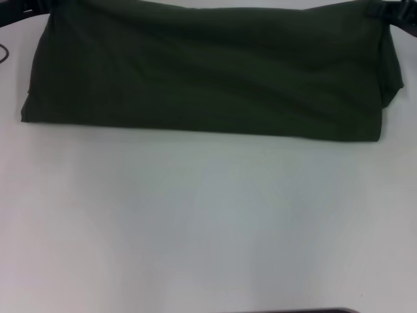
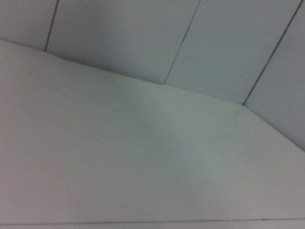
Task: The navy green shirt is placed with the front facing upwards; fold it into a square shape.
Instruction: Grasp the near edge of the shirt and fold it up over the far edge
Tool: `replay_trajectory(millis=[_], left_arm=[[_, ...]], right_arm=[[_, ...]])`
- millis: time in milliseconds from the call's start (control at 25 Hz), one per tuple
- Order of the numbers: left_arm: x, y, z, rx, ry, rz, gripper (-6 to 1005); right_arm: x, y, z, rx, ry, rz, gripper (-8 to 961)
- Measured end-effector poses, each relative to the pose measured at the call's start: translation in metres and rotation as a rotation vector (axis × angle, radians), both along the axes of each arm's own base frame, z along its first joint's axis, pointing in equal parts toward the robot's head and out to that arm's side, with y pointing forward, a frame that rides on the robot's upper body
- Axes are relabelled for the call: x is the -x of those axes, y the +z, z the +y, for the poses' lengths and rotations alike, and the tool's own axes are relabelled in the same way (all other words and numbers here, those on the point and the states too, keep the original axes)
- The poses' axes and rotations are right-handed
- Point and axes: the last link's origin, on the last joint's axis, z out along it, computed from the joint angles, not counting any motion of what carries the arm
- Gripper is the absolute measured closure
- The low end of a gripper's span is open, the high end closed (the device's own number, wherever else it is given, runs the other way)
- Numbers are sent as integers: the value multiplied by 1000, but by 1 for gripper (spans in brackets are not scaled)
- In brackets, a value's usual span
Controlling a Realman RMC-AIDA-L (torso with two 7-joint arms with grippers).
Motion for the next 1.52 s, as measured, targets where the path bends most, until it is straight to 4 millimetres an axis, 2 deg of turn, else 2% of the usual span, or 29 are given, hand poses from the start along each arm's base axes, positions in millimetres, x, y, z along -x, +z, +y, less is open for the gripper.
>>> replay_trajectory(millis=[280,680,1120,1200,1320,1400,1520], left_arm=[[-3,-13,8,-43,31,7,946],[-11,-19,14,-69,28,5,940],[-8,-38,12,-162,59,57,932],[-4,-38,12,-181,80,61,846],[-1,-38,12,-192,99,69,717],[1,-38,11,-195,106,69,674],[2,-37,10,-198,112,67,611]], right_arm=[[-1,-12,11,-25,-50,-39,919],[-3,-13,18,-59,-84,-59,919],[-1,-39,26,-58,-117,-100,906],[-1,-40,28,-71,-132,-99,903],[0,-36,31,-102,-142,-80,769],[0,-34,32,-126,-146,-65,680],[0,-30,33,-154,-152,-46,446]])
